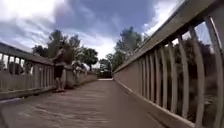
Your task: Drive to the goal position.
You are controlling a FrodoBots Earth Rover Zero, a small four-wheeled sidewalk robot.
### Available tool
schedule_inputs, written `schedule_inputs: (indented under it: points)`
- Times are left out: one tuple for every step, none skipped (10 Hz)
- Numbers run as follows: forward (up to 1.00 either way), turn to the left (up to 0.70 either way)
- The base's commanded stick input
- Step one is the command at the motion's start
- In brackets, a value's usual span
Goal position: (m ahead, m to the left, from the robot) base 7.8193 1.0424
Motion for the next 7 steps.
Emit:
schedule_inputs:
  points:
    - [0.45, 0.00]
    - [0.45, 0.00]
    - [0.45, 0.00]
    - [0.45, 0.00]
    - [0.45, 0.00]
    - [0.45, 0.00]
    - [0.45, 0.00]
